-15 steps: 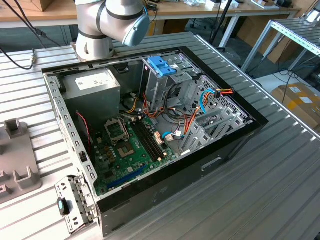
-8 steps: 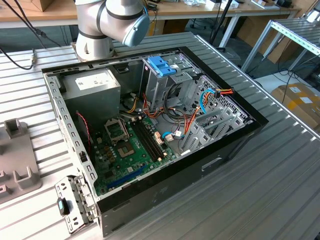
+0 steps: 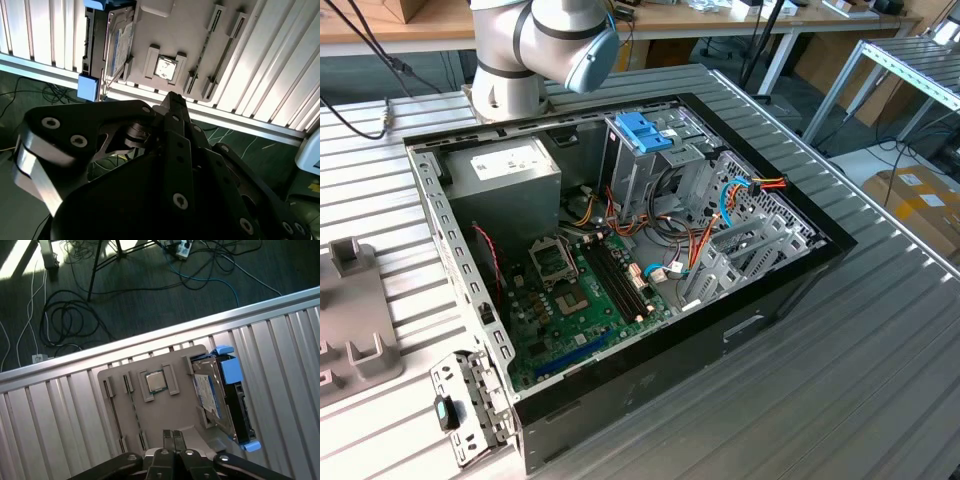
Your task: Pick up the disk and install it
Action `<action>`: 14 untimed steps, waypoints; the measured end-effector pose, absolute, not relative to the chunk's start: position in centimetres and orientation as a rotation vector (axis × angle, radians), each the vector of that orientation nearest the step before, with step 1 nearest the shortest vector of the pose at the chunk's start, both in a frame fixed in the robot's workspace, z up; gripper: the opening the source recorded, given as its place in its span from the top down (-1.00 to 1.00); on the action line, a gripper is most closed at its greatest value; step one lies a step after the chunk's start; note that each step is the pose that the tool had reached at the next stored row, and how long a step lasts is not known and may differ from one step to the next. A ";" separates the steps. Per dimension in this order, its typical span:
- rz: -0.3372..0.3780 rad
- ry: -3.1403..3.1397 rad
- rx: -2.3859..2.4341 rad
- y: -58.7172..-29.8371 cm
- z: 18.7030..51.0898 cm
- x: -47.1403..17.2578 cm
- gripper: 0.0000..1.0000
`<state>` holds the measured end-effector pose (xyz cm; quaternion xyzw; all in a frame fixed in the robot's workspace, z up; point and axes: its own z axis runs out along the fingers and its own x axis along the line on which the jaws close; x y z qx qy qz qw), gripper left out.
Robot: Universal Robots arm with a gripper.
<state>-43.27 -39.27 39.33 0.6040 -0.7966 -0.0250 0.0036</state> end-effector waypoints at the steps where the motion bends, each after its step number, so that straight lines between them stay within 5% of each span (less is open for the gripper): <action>1: -0.078 -2.494 1.897 -39.3 39.3 -43.3 0.79; 14: -0.078 -2.456 1.944 -39.3 39.3 -43.3 0.79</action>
